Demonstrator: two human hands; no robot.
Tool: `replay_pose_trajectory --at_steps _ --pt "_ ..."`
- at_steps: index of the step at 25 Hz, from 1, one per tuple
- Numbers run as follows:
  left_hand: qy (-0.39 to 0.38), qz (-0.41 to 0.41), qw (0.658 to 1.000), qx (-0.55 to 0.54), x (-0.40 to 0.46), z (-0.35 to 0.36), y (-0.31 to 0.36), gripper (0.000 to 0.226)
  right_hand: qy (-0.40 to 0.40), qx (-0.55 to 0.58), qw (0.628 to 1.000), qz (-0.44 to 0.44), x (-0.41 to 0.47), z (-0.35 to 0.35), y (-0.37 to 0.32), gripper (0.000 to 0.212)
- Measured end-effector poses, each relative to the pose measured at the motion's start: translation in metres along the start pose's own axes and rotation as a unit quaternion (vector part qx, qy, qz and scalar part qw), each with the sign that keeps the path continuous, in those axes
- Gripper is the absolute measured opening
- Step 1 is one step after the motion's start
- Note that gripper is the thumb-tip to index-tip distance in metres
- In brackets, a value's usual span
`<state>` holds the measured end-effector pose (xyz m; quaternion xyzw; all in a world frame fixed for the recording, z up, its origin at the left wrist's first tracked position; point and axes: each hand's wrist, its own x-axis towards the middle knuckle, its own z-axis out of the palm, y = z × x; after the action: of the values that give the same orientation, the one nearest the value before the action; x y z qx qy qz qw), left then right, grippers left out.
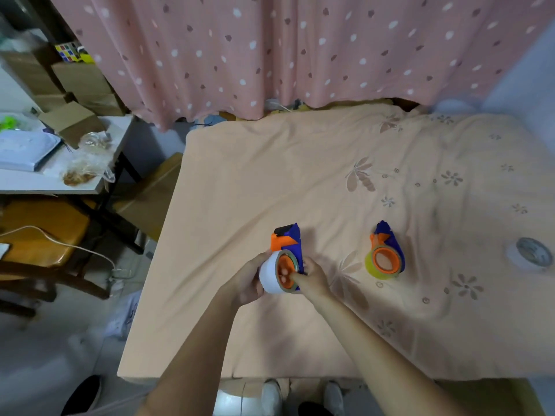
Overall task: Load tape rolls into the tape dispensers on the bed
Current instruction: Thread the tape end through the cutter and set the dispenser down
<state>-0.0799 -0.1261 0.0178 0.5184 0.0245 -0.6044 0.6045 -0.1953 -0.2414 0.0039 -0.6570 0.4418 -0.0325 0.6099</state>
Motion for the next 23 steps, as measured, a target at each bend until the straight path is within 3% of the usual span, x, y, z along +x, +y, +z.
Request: replay_pose_trajectory --at_steps 5,9,17,21,23 --pt "-0.011 0.019 1.000 -0.018 -0.016 0.001 0.019 0.035 -0.065 0.099 0.993 0.011 -0.006 0.000 -0.019 0.031" --pt "0.014 0.007 0.998 -0.057 -0.019 -0.001 0.012 0.029 -0.094 0.072 0.993 0.001 -0.007 -0.005 -0.015 0.019" --pt "0.054 -0.060 0.983 -0.167 -0.001 -0.023 -0.033 0.045 -0.070 -0.160 0.984 -0.045 -0.003 0.002 0.016 0.009" --pt "0.097 -0.095 0.979 -0.154 0.012 -0.033 -0.057 0.047 0.014 -0.303 0.953 -0.030 0.001 -0.009 0.037 0.033" --pt "0.163 -0.064 0.980 -0.090 0.026 -0.035 -0.070 0.048 0.052 -0.364 0.930 -0.027 0.000 -0.009 0.042 0.036"
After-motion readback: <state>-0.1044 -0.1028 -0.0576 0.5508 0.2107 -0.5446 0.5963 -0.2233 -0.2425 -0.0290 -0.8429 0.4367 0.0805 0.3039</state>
